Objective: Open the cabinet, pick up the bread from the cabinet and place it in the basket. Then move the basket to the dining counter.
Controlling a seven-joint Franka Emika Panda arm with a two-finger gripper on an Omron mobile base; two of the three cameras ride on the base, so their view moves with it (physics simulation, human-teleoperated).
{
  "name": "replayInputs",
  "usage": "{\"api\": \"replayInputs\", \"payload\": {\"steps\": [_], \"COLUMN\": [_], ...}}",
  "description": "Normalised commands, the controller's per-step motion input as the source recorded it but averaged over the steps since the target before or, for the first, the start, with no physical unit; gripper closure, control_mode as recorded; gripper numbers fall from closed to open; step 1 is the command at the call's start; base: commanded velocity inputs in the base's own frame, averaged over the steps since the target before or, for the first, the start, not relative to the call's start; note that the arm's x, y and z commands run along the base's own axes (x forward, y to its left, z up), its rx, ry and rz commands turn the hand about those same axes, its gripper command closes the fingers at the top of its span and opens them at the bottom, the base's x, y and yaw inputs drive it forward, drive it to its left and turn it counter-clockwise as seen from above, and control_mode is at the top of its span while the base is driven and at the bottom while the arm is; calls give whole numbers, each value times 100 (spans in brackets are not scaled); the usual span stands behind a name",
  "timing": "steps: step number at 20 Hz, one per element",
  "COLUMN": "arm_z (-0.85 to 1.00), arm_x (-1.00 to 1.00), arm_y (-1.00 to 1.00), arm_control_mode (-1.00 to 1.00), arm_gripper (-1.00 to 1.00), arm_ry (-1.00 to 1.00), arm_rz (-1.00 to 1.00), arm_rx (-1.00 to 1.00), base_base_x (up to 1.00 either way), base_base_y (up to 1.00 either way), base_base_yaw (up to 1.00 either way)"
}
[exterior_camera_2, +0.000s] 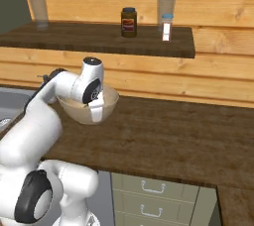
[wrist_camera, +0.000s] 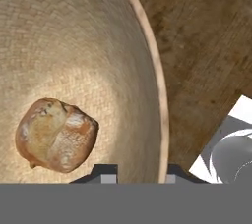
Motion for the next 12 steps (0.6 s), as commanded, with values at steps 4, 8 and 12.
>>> {"api": "replayInputs", "payload": {"steps": [4, 8, 12], "arm_z": [68, 23, 1], "arm_x": [-80, -29, 0], "arm_y": [0, 0, 2], "arm_control_mode": [-100, -100, -100], "arm_gripper": [100, 100, 100], "arm_ry": [-27, -2, 0], "arm_rz": [-11, -8, 0], "arm_rx": [0, -2, -1], "base_base_x": [0, 0, 0], "base_base_y": [0, 0, 0], "base_base_yaw": [0, 0, 0]}}
